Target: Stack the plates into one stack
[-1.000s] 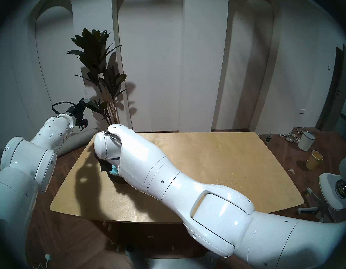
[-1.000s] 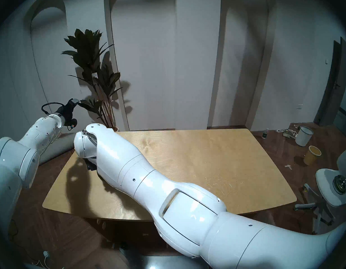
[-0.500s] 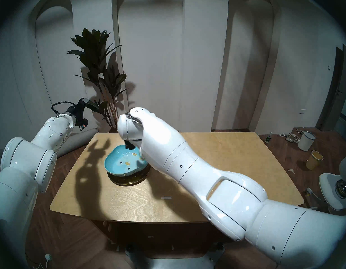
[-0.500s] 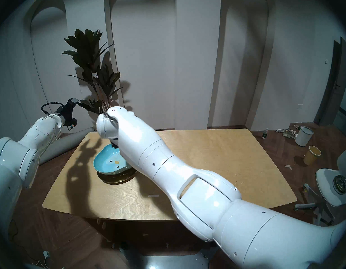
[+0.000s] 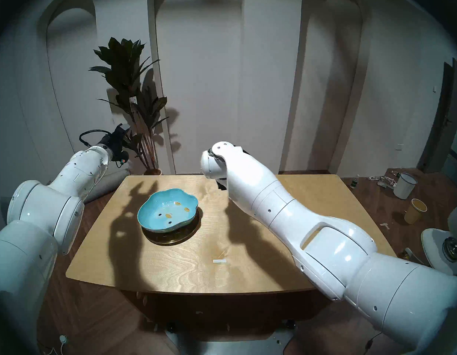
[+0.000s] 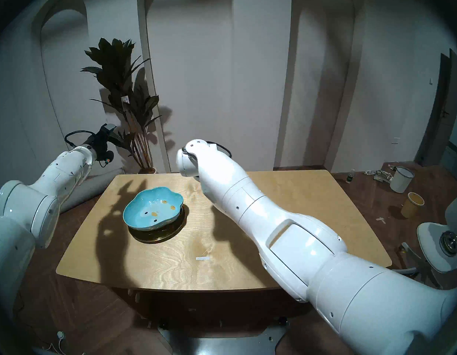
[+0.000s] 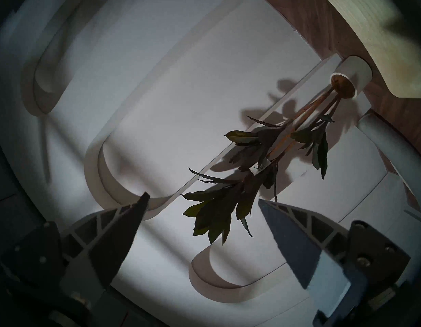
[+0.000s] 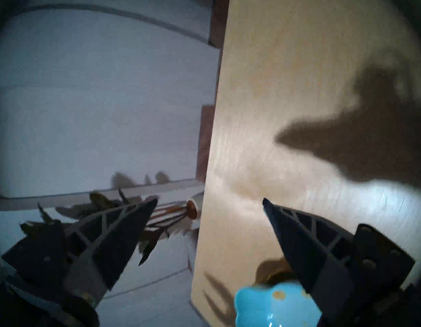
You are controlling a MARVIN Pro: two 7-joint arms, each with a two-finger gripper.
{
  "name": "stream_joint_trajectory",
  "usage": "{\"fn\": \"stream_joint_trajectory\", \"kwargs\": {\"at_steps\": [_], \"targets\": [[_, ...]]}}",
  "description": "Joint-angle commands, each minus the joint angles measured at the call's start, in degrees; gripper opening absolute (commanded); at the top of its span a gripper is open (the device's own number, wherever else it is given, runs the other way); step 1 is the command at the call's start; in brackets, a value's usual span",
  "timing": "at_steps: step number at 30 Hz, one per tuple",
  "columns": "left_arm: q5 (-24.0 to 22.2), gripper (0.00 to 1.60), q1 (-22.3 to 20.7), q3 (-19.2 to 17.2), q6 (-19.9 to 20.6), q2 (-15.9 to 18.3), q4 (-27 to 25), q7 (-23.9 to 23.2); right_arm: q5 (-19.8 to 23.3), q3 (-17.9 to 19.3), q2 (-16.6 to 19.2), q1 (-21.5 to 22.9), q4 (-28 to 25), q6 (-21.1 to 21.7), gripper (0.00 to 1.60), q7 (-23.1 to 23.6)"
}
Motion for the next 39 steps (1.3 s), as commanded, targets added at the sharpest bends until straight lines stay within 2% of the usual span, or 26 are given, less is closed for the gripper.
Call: {"fn": "stream_joint_trajectory", "kwargs": {"at_steps": [1, 11, 17, 20, 24, 31, 35, 39], "targets": [[-0.44, 1.60, -0.99, -0.19, -1.03, -2.20, -1.93, 2.08, -4.80, 0.11, 6.54, 2.44, 2.44, -0.39, 1.60, -2.18], [-0.89, 1.60, -0.53, -0.19, -3.26, -4.34, -3.37, 4.30, -11.38, -0.67, 13.87, 7.42, 5.17, 0.47, 1.60, -4.70], [-1.44, 1.60, -0.26, -0.42, -5.10, -5.40, -4.67, 6.72, -16.31, -2.62, 17.82, 10.72, 3.88, 1.99, 1.60, -5.90], [-1.70, 1.60, 0.00, -0.54, -5.64, -5.82, -4.91, 7.34, -17.41, -3.25, 18.62, 11.48, 3.63, 2.49, 1.60, -6.26], [-2.59, 1.60, 2.19, -0.75, -8.13, -7.97, -5.23, 9.23, -20.76, -5.49, 20.62, 13.59, 2.74, 4.23, 1.60, -7.39], [-3.08, 1.60, 6.32, -0.12, -11.57, -11.60, -5.62, 11.85, -24.01, -8.59, 22.34, 13.72, 1.78, 6.83, 1.60, -8.92], [-3.42, 1.60, 7.97, -0.13, -12.83, -12.88, -6.25, 13.80, -25.55, -11.70, 22.73, 12.71, 0.95, 10.42, 1.60, -9.78], [-4.25, 1.60, 7.67, -0.89, -13.41, -12.87, -7.53, 16.11, -27.59, -14.52, 24.31, 13.55, 0.19, 13.86, 1.60, -10.46]]}}
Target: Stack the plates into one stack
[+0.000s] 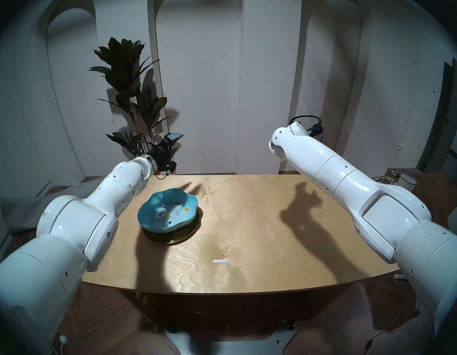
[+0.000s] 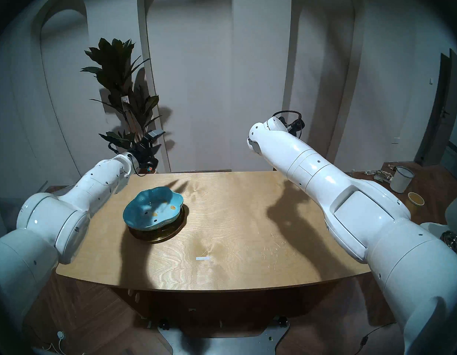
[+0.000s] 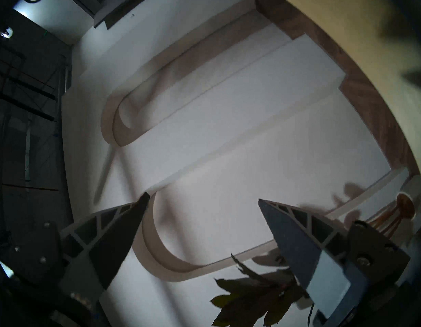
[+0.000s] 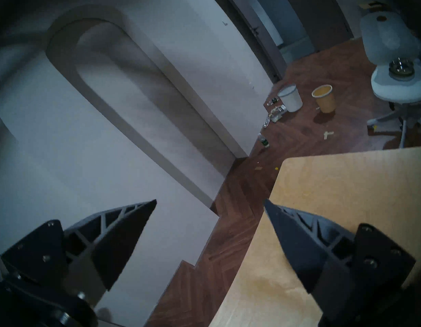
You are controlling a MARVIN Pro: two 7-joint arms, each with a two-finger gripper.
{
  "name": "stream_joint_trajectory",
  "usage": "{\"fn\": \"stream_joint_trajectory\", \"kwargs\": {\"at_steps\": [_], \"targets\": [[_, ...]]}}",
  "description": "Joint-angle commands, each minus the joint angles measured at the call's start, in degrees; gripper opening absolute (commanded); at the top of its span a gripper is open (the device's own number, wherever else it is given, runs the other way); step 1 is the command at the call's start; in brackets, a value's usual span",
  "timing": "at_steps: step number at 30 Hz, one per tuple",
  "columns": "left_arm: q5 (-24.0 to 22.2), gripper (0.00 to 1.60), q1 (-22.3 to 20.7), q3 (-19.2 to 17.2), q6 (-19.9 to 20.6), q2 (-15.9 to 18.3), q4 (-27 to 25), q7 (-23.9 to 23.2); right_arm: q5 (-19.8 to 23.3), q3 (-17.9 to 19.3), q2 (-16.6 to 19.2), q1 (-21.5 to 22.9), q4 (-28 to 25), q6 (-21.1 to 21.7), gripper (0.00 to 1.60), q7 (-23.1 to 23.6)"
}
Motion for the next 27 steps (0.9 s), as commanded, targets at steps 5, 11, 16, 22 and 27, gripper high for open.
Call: {"fn": "stream_joint_trajectory", "kwargs": {"at_steps": [5, 11, 16, 22, 27], "targets": [[-1.99, 1.60, -2.45, -1.94, -1.13, -0.92, -4.62, 6.52, -5.72, -6.18, 4.48, 3.97, -2.89, 8.61, 1.60, -0.69], [-2.78, 1.60, -3.12, -3.22, -1.58, 0.29, -6.24, 9.07, -8.40, -10.12, 6.13, 4.80, -4.65, 14.05, 1.60, -0.16], [-3.52, 1.60, -2.33, -4.22, -2.16, 1.45, -6.94, 11.31, -11.59, -14.44, 7.76, 5.72, -6.86, 19.38, 1.60, 1.09], [-4.13, 1.60, -1.48, -4.93, -4.19, 3.04, -7.48, 13.39, -17.05, -19.95, 10.46, 7.95, -10.95, 25.63, 1.60, 2.15], [-5.89, 1.60, -0.62, -6.31, -8.53, 4.40, -7.53, 14.88, -20.96, -23.28, 13.49, 9.77, -15.83, 30.43, 1.60, 2.19]]}}
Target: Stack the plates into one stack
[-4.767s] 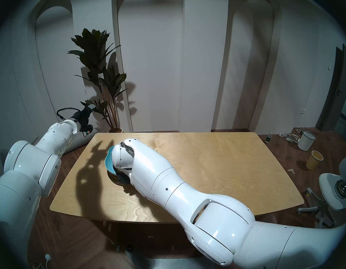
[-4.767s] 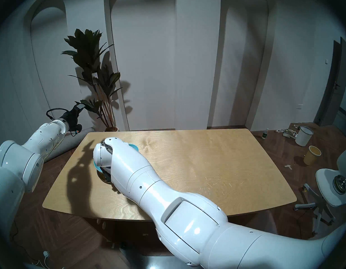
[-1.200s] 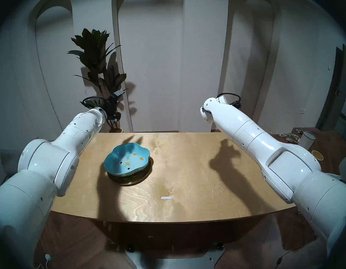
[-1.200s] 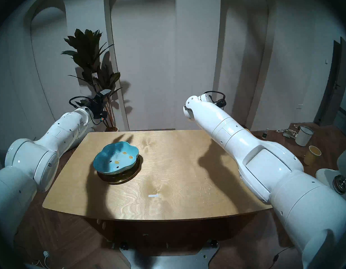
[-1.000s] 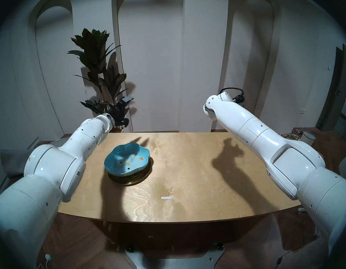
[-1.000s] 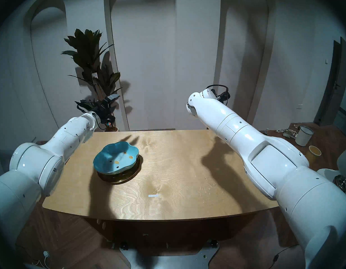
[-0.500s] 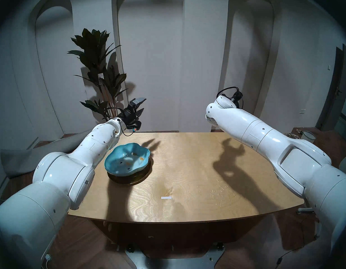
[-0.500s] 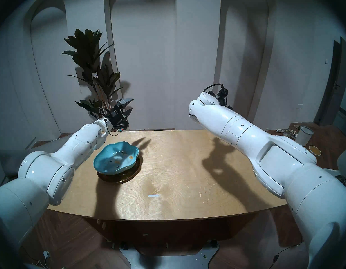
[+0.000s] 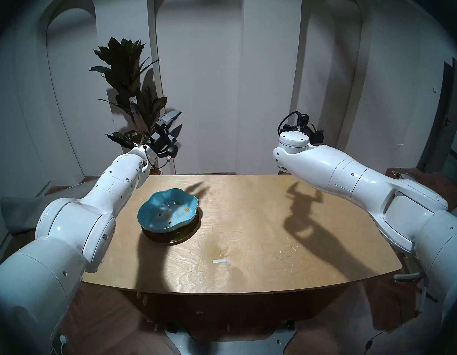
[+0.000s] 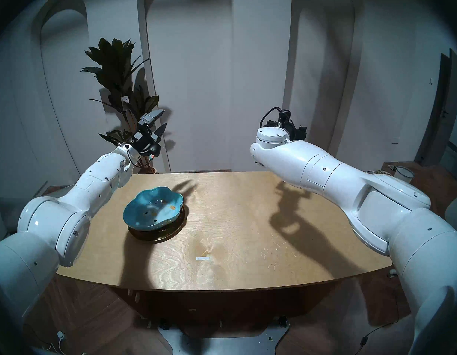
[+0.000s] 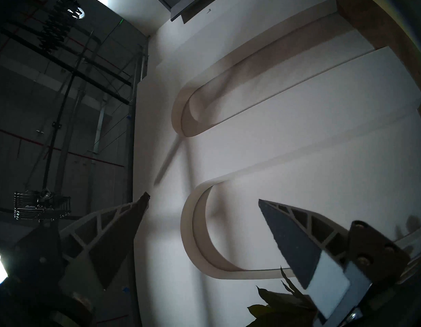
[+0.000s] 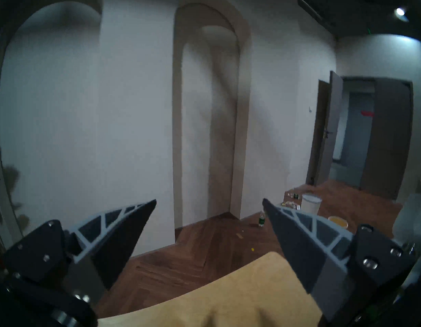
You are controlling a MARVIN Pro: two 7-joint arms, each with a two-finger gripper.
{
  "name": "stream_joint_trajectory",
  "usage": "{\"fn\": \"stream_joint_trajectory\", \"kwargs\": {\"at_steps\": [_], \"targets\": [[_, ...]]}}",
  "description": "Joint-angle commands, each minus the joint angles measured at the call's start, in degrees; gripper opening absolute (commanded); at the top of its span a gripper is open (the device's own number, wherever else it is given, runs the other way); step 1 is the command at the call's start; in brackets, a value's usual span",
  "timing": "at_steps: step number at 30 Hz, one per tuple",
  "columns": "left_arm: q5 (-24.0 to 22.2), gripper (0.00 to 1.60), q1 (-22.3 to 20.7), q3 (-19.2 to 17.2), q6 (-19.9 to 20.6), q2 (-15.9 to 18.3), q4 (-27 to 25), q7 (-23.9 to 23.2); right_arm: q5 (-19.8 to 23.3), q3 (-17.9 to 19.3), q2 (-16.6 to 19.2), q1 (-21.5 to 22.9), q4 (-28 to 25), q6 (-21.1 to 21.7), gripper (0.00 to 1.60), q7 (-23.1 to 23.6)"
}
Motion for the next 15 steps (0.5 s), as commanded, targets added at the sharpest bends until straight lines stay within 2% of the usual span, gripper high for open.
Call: {"fn": "stream_joint_trajectory", "kwargs": {"at_steps": [1, 3, 8, 15], "targets": [[-2.21, 1.60, -0.09, -1.83, -4.64, 2.50, -1.21, 2.83, -5.56, -3.74, 4.86, 4.85, -6.33, 5.94, 1.60, 0.55], [-2.38, 1.60, 1.04, -1.76, -6.88, 3.10, -1.66, 3.93, -6.66, -4.85, 6.12, 5.38, -8.31, 7.89, 1.60, 0.84], [-4.19, 1.60, 2.34, -1.82, -12.44, 2.66, -0.96, 2.04, -8.55, -7.04, 7.52, 5.62, -12.97, 10.72, 1.60, 1.41], [-7.74, 1.60, 0.42, -4.10, -21.09, 2.48, 0.35, -2.49, -9.29, -8.02, 11.46, 5.48, -20.53, 12.87, 1.60, 0.05]]}}
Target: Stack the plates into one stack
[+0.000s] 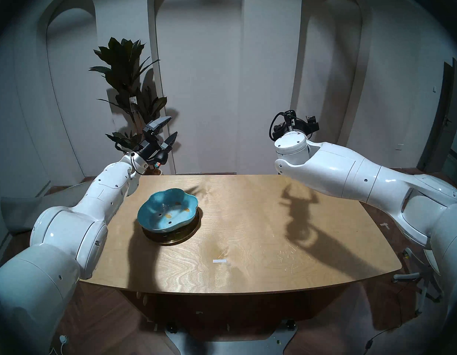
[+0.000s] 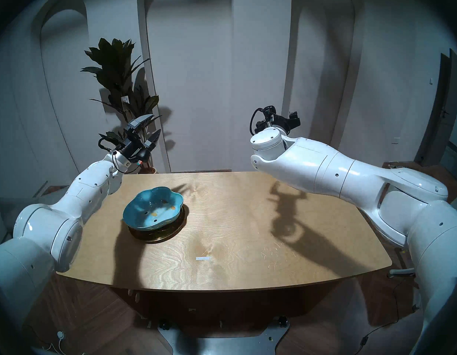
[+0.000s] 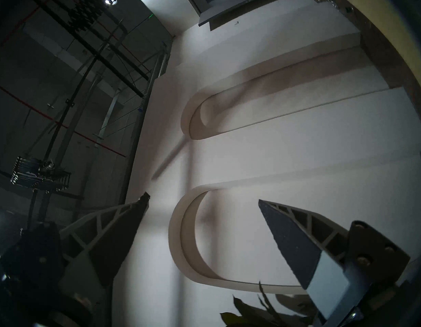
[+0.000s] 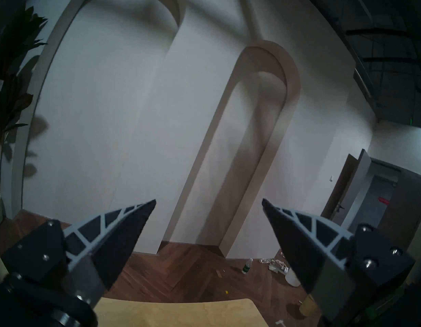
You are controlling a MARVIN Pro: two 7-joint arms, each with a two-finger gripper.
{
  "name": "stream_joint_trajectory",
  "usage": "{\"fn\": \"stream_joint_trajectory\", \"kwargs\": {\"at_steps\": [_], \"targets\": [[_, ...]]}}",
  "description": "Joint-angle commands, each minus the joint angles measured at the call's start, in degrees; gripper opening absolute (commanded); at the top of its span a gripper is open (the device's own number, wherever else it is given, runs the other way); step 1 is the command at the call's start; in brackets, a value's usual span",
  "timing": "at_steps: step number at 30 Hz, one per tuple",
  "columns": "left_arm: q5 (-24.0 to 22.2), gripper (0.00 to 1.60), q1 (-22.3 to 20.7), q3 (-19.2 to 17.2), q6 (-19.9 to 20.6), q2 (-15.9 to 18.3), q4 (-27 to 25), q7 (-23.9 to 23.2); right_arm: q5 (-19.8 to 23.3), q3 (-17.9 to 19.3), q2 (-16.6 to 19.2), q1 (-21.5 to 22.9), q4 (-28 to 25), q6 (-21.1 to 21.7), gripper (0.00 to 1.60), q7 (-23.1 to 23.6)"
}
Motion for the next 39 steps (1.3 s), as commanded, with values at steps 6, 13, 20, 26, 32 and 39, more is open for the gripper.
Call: {"fn": "stream_joint_trajectory", "kwargs": {"at_steps": [6, 13, 20, 26, 32, 39], "targets": [[-5.85, 1.60, -5.98, -4.45, -10.51, -0.23, 1.64, -8.64, -1.47, -0.32, 6.50, 1.33, -10.74, 2.54, 1.60, -2.81], [-8.94, 1.60, -8.93, -6.81, -15.45, -1.18, 7.33, -17.28, -1.19, -0.02, 8.59, 1.13, -14.30, 3.69, 1.60, -4.89], [-14.69, 1.60, -10.94, -12.19, -15.90, -1.14, 12.84, -25.28, -0.75, 0.16, 9.79, 0.19, -15.58, 4.17, 1.60, -7.80], [-19.71, 1.60, -13.14, -17.15, -15.90, 0.21, 14.79, -28.62, -0.28, -0.14, 9.87, -0.72, -15.87, 4.22, 1.60, -8.74], [-25.04, 1.60, -13.46, -22.28, -15.90, -0.10, 15.71, -33.98, 0.16, -0.29, 9.64, -1.26, -15.71, 4.54, 1.60, -9.68], [-30.78, 1.60, -13.35, -27.44, -15.65, -1.26, 15.71, -42.22, 0.05, -0.86, 8.98, -1.04, -15.56, 6.12, 1.60, -11.36]]}}
